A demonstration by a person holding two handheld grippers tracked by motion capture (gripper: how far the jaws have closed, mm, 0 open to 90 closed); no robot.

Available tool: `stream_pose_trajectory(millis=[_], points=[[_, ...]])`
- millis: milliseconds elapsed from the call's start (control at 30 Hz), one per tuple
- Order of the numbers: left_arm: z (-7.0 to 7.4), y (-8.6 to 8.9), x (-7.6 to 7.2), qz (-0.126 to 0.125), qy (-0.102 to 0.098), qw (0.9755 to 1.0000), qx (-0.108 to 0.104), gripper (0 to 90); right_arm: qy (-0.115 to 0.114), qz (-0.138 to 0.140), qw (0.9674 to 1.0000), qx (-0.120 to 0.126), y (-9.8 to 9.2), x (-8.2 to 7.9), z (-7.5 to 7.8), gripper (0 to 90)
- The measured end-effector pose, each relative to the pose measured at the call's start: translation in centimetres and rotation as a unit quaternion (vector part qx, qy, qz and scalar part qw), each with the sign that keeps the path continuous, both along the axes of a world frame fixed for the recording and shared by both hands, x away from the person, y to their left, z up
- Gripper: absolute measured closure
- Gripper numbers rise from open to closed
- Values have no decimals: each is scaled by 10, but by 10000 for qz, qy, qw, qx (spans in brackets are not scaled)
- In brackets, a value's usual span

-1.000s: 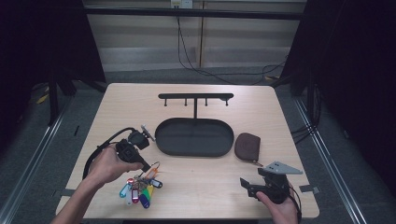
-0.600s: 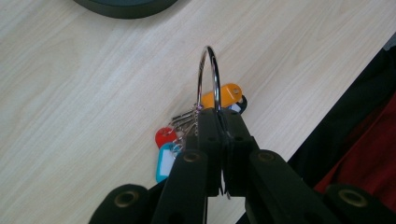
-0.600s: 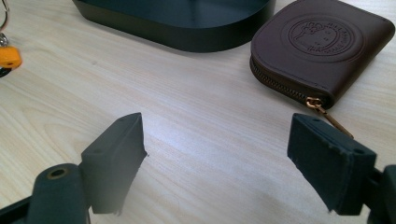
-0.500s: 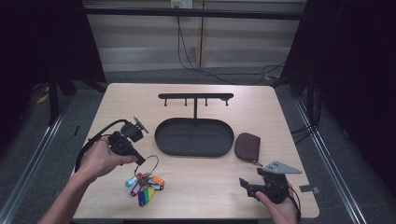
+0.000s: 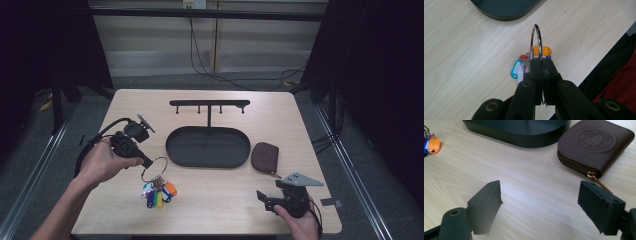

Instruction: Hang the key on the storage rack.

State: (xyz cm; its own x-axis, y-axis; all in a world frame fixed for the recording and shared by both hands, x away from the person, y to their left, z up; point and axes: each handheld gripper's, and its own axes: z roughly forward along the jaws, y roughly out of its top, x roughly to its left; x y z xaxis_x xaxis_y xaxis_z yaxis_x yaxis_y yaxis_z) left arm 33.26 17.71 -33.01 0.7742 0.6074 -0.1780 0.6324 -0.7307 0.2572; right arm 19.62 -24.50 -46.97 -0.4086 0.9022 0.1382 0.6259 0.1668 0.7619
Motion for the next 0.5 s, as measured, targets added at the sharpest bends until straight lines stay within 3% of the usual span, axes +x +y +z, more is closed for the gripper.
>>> stream_pose_trajectory(millis=[267, 500], points=[[17, -3, 2, 141, -54, 9998, 115, 885, 10, -5, 10000, -10, -1, 0, 0, 188], [28, -5, 5, -1, -39, 10000, 43, 884, 21, 7, 10000, -3, -1, 0, 0, 188]])
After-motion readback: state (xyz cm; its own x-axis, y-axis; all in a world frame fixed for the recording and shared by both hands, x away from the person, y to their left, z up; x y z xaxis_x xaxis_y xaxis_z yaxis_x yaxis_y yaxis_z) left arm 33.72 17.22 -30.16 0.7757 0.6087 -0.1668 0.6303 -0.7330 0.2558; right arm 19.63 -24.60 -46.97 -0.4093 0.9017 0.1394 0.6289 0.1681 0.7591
